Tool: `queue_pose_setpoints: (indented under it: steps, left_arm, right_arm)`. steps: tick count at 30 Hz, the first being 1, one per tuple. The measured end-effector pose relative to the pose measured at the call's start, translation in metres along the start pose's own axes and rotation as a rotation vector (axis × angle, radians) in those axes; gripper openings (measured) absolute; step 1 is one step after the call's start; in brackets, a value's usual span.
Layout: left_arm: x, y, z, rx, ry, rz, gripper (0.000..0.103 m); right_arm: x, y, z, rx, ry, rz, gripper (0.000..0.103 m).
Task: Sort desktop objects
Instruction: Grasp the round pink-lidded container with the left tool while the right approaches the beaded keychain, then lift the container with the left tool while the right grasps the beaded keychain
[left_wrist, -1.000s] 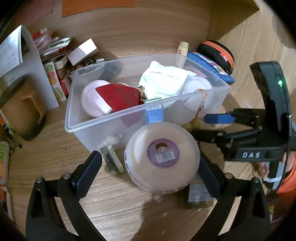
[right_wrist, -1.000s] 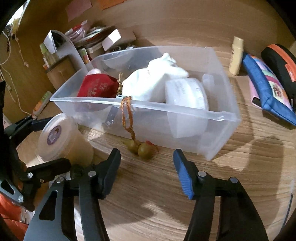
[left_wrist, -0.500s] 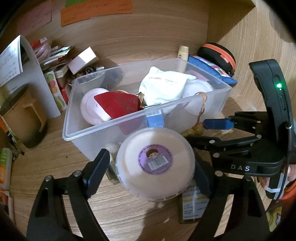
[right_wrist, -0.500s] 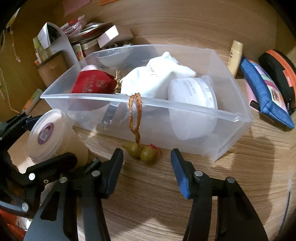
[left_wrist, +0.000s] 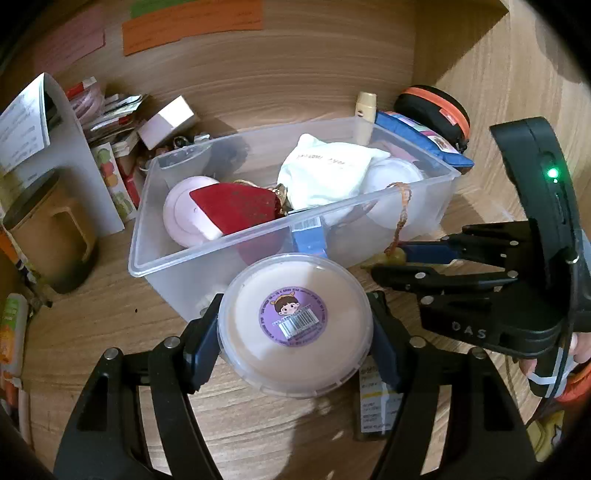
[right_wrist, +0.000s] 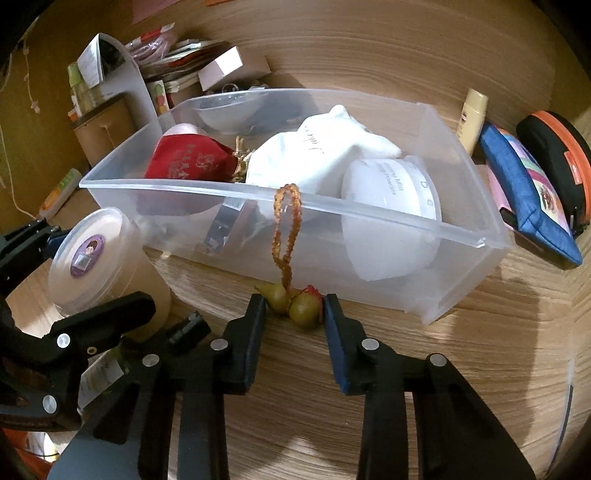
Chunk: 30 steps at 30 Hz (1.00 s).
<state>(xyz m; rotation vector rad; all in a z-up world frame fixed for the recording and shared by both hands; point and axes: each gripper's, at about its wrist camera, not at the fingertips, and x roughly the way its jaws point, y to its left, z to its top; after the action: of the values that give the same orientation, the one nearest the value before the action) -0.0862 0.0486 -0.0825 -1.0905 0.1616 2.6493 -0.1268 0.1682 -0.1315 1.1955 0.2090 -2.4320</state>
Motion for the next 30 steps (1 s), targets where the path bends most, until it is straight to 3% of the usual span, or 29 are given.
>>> queue_pose_setpoints:
  steps: [7, 19, 30]
  left_arm:
    - [-0.001, 0.003, 0.0, -0.021, 0.006, 0.014, 0.07]
    - [-0.026, -0.007, 0.007, -0.014, -0.041, 0.042, 0.07]
    - [-0.044, -0.005, 0.014, -0.039, -0.076, 0.061, 0.07]
  right_arm:
    - [-0.012, -0.008, -0.008, 0.055, -0.003, 0.065, 0.029]
    - [-0.048, -0.027, -0.023, 0.12, -0.082, 0.12, 0.029]
    - [-0.081, -0.029, -0.016, 0.093, -0.17, 0.15, 0.029]
